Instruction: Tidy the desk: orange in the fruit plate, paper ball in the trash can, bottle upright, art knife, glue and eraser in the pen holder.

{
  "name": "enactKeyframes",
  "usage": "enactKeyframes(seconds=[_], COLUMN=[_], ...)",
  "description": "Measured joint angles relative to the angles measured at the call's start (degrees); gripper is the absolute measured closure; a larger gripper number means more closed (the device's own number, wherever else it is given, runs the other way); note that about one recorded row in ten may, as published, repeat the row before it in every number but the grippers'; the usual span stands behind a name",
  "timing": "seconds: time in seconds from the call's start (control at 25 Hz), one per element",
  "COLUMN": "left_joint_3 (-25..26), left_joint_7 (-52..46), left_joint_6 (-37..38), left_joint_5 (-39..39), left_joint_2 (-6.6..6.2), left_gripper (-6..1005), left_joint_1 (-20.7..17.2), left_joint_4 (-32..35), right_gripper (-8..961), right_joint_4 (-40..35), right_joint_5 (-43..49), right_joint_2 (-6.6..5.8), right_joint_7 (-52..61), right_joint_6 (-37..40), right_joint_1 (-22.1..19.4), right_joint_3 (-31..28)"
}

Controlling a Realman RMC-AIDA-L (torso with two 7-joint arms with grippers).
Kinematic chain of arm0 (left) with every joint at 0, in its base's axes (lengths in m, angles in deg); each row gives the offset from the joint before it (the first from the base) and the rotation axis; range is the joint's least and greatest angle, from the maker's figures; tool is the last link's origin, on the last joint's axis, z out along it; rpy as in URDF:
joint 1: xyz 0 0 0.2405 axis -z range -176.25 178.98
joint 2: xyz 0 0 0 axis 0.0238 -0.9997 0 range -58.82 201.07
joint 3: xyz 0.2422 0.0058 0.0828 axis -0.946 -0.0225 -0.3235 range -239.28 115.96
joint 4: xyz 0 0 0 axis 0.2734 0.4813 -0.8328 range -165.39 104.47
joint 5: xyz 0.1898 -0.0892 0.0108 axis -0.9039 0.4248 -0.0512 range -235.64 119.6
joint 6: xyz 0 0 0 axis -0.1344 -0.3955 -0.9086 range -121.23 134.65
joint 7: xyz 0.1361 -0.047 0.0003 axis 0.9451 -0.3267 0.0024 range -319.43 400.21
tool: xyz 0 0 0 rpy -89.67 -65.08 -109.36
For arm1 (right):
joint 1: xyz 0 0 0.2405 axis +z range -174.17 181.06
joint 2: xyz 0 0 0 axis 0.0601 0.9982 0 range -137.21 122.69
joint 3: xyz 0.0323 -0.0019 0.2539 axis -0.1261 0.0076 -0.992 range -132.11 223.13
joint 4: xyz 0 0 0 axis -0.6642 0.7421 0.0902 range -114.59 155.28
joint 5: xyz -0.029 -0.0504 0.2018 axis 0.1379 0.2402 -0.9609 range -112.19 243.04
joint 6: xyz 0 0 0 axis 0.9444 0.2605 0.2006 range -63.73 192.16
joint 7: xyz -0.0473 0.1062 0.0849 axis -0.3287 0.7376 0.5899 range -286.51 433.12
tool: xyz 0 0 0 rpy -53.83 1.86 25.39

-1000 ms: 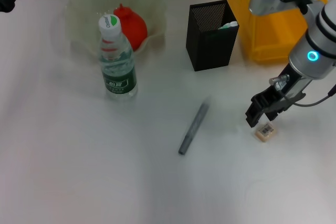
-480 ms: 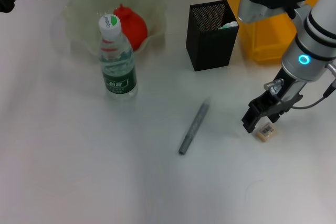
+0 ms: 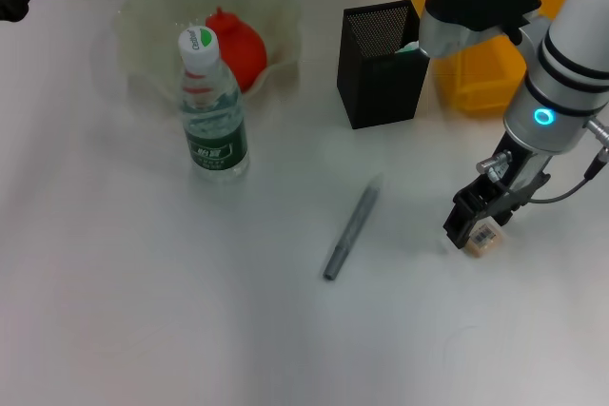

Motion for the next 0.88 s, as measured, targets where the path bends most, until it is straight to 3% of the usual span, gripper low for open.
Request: enactKeyframes(seconds=[0.16,0.64,0.88], left_joint_3=[0.0,0.0,0.0], left_joint_7=[0.0,-0.01,-0.01], left_joint_6=[0.01,0.03,0.04], left_joint_5=[0.24,0.62,0.62], left_joint_2=[0.01,-0.08,-0.08], left_gripper=[380,380,380], left_joint_1=[0.07,0.04,-0.06], left_joint_4=[-0.43,-0.52,-0.52], right_gripper=[300,451,458], right_joint_4=[0.09,2.79,2.94], right_joint_5=[-0.02,-0.34,-0.4], right_joint_2=[0.03,0.03,0.03], right_joint_7=[-0.09,-0.23,-0.21], right_joint_6=[0.11,0.38,0.38], right_joint_1=[0.02,0.78,0.81], right_joint_3=[0.01,-0.01,-0.01])
